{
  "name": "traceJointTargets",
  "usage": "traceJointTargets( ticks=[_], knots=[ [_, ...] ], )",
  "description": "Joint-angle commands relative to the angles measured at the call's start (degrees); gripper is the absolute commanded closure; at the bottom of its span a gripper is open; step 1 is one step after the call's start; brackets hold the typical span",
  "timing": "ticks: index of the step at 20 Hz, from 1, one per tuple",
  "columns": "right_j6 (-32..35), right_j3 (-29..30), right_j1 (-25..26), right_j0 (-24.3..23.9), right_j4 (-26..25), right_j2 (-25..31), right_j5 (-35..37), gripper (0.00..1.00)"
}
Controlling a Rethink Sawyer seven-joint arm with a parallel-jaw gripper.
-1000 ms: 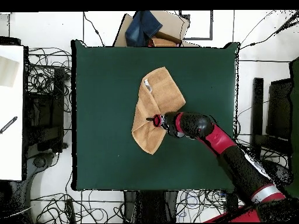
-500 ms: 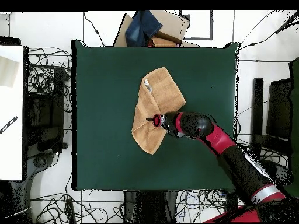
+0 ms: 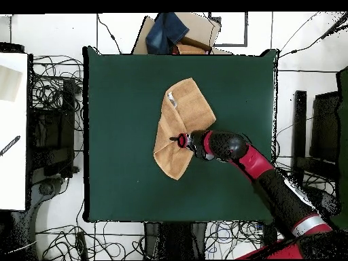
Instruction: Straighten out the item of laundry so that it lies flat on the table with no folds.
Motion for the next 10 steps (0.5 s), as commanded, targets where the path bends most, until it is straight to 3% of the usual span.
traceJointTargets(
  ticks=[1,10],
  knots=[
    [5.22,-2.61,0.09,2.08,-1.46,-2.79,-4.15,0.0],
    [4.87,-4.54,0.54,2.71,-1.01,-2.79,-3.31,0.0]
  ],
)
